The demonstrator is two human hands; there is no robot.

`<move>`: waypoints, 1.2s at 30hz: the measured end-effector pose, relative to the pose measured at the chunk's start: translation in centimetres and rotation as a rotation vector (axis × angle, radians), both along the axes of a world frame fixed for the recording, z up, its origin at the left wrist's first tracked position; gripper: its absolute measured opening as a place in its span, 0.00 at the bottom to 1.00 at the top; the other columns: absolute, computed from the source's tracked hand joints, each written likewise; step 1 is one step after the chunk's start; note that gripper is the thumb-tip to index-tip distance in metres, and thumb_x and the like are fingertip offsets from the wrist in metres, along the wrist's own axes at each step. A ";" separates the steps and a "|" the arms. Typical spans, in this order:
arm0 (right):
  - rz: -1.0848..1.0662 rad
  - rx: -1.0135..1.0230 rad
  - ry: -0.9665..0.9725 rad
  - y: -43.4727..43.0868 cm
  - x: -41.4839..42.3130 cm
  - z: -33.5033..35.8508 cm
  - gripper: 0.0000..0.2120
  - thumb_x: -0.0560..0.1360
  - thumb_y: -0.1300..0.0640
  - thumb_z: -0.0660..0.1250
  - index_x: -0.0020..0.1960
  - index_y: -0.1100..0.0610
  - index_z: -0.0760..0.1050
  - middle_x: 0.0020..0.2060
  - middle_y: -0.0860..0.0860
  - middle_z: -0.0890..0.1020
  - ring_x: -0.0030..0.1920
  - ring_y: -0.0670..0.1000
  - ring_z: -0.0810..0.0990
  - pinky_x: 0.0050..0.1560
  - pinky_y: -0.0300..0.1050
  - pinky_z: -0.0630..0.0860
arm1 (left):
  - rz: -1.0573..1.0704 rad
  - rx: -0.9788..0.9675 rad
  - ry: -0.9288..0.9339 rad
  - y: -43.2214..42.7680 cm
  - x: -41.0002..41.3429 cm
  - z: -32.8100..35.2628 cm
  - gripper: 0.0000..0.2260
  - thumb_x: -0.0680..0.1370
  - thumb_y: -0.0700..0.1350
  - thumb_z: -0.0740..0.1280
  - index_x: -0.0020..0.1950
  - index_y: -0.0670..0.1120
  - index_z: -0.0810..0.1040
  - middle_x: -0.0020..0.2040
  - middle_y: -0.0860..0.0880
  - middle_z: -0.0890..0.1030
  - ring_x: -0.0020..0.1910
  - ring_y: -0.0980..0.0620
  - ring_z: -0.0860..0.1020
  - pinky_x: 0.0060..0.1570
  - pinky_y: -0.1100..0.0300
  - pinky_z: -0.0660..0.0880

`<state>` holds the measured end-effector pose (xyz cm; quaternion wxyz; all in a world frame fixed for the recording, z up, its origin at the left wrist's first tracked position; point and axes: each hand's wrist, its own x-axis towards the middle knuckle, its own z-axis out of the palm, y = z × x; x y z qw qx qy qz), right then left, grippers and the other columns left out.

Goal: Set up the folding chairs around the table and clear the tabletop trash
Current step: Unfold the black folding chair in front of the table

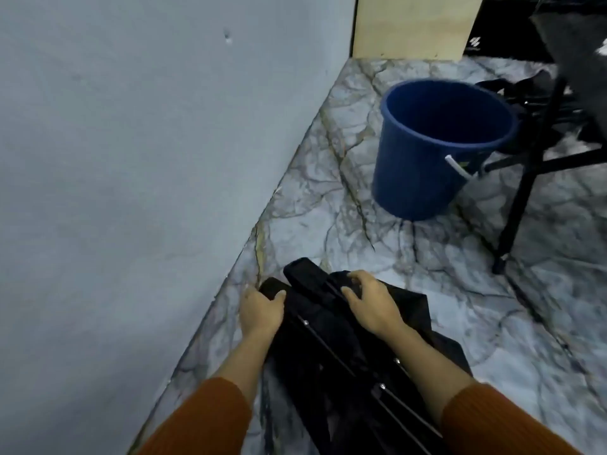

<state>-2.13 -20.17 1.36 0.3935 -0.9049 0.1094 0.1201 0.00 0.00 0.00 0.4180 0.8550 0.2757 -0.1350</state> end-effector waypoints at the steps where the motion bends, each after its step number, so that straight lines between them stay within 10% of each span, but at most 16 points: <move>1: 0.005 -0.008 0.008 0.6 1.0 -1.1 0.18 0.80 0.48 0.62 0.66 0.55 0.70 0.63 0.54 0.77 0.61 0.56 0.76 0.59 0.54 0.75 | 0.071 -0.058 0.014 0.0 0.2 -0.9 0.26 0.75 0.51 0.70 0.67 0.37 0.70 0.63 0.38 0.77 0.60 0.38 0.77 0.59 0.45 0.76; 8: 0.067 0.004 0.138 4.3 7.9 -5.5 0.18 0.80 0.47 0.59 0.60 0.60 0.73 0.57 0.57 0.80 0.57 0.59 0.77 0.56 0.53 0.75 | 0.398 -0.478 0.074 -0.1 2.4 -4.3 0.09 0.75 0.41 0.72 0.48 0.36 0.78 0.46 0.38 0.81 0.42 0.43 0.79 0.41 0.53 0.78; 14: 0.048 0.193 0.373 4.2 12.5 -6.4 0.12 0.74 0.55 0.71 0.43 0.65 0.78 0.38 0.59 0.76 0.40 0.55 0.76 0.43 0.46 0.70 | 0.530 -0.634 0.086 -0.7 3.6 -4.4 0.07 0.75 0.30 0.67 0.52 0.36 0.77 0.41 0.41 0.79 0.41 0.44 0.79 0.40 0.52 0.78; 24: 0.239 0.032 0.558 3.8 11.2 -3.5 0.24 0.71 0.57 0.75 0.62 0.67 0.74 0.60 0.62 0.79 0.60 0.61 0.78 0.60 0.53 0.76 | 0.454 -0.614 0.270 -2.2 0.2 -4.1 0.13 0.68 0.32 0.76 0.49 0.37 0.78 0.48 0.38 0.84 0.47 0.39 0.83 0.51 0.39 0.80; 29: 0.130 0.117 0.452 1.9 9.0 4.1 0.14 0.70 0.64 0.75 0.53 0.68 0.79 0.52 0.63 0.83 0.55 0.61 0.81 0.60 0.59 0.77 | 0.382 -0.545 0.194 -3.5 -0.8 1.9 0.13 0.70 0.36 0.76 0.51 0.37 0.77 0.49 0.40 0.83 0.48 0.40 0.82 0.41 0.49 0.80; 36: 0.109 -0.012 0.359 -4.9 2.7 23.6 0.13 0.70 0.62 0.75 0.54 0.63 0.80 0.51 0.59 0.84 0.54 0.57 0.81 0.56 0.48 0.77 | 0.154 -0.491 0.110 -9.5 -5.1 20.3 0.11 0.72 0.41 0.75 0.51 0.39 0.80 0.46 0.43 0.84 0.47 0.42 0.83 0.51 0.45 0.81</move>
